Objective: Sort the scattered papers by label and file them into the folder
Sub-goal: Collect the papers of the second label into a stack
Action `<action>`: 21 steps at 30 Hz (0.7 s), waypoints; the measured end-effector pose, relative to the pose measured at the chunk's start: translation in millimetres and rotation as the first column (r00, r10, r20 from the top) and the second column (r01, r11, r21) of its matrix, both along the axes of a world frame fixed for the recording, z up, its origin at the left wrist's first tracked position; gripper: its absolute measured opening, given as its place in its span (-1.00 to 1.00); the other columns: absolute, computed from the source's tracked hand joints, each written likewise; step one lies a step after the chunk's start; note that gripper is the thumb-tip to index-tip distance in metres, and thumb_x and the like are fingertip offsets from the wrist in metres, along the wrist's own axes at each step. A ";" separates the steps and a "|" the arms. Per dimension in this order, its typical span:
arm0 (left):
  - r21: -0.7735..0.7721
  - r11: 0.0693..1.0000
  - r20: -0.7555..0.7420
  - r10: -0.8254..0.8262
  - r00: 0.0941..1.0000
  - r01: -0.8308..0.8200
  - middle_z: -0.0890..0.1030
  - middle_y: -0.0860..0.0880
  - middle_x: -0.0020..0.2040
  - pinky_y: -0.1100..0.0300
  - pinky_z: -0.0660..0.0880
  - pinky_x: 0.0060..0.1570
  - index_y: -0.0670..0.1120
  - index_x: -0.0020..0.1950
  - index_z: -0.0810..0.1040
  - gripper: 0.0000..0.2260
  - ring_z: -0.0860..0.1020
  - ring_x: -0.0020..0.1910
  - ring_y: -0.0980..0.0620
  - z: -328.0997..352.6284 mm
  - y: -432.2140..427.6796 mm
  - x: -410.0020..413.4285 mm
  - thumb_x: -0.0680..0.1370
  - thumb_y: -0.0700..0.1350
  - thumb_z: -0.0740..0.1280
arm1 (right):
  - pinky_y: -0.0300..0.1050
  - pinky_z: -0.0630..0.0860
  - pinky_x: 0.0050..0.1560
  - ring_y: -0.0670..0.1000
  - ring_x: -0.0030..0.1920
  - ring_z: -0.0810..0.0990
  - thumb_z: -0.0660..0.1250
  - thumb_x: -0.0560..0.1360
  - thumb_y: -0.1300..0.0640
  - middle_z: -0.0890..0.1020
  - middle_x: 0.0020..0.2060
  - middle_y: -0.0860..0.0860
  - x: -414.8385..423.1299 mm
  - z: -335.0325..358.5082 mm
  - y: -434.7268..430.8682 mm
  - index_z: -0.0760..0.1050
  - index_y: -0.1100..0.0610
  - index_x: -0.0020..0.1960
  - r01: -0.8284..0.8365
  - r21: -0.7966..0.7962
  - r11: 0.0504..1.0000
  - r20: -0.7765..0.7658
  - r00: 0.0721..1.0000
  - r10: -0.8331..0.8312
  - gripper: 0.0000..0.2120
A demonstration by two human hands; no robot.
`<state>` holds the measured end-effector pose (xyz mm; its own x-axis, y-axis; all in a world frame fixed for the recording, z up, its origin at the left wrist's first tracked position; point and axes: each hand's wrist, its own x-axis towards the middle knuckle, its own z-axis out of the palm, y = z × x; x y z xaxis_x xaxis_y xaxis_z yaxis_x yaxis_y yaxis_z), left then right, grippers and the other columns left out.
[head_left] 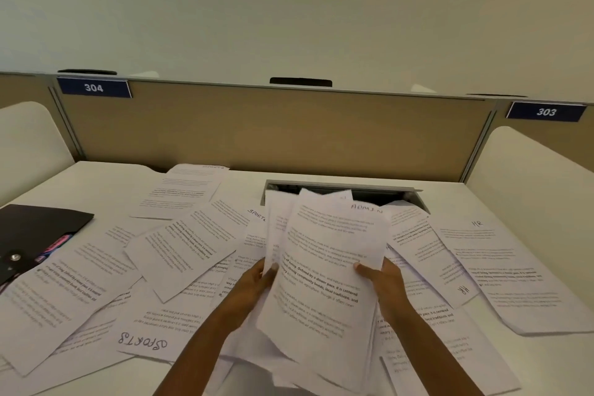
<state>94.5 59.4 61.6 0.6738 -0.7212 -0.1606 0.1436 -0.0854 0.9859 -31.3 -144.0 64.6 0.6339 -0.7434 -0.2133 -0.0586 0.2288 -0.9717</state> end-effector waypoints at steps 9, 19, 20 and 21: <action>-0.306 0.944 0.230 0.200 0.952 -0.124 0.69 0.03 -0.14 0.09 0.62 -0.22 -0.03 0.05 0.49 -0.24 0.67 -0.13 -0.03 80.9 -4.6 7.4 0.09 0.49 0.32 | -0.30 0.57 -0.38 -0.06 -0.29 0.65 0.29 0.49 0.23 0.60 -0.18 -0.02 7.2 74.6 28.6 0.41 0.01 -0.06 0.168 -0.284 0.944 0.396 0.917 -0.044 -0.86; -0.238 0.949 0.200 0.256 0.946 -0.206 0.69 0.14 -0.24 0.26 0.57 -0.37 -0.02 -0.06 0.53 -0.20 0.67 -0.25 0.11 66.3 -7.4 -3.2 -0.14 0.41 0.47 | -0.24 0.57 -0.20 -0.08 -0.04 0.59 0.44 0.38 0.04 0.53 0.03 -0.08 5.5 44.5 20.6 0.23 0.01 0.29 -0.156 -0.393 0.906 0.072 0.977 0.200 -0.42; -0.198 0.959 0.199 0.243 0.950 -0.203 0.69 0.16 -0.25 0.29 0.56 -0.39 0.00 -0.06 0.54 -0.20 0.66 -0.26 0.13 57.1 -6.1 -4.0 -0.16 0.41 0.47 | -0.25 0.56 -0.18 -0.07 -0.03 0.57 0.40 0.42 0.07 0.53 0.04 -0.06 4.3 37.6 17.8 0.24 0.02 0.30 -0.170 -0.381 0.909 0.023 0.981 0.193 -0.47; -0.160 0.966 0.199 0.232 0.952 -0.203 0.68 0.17 -0.25 0.31 0.55 -0.40 0.01 -0.06 0.54 -0.20 0.66 -0.26 0.16 48.3 -4.9 -5.4 -0.17 0.42 0.46 | -0.28 0.55 -0.20 -0.07 -0.05 0.58 0.36 0.45 0.09 0.54 0.03 -0.03 2.5 31.5 14.8 0.27 0.05 0.29 -0.175 -0.370 0.912 -0.011 0.983 0.184 -0.53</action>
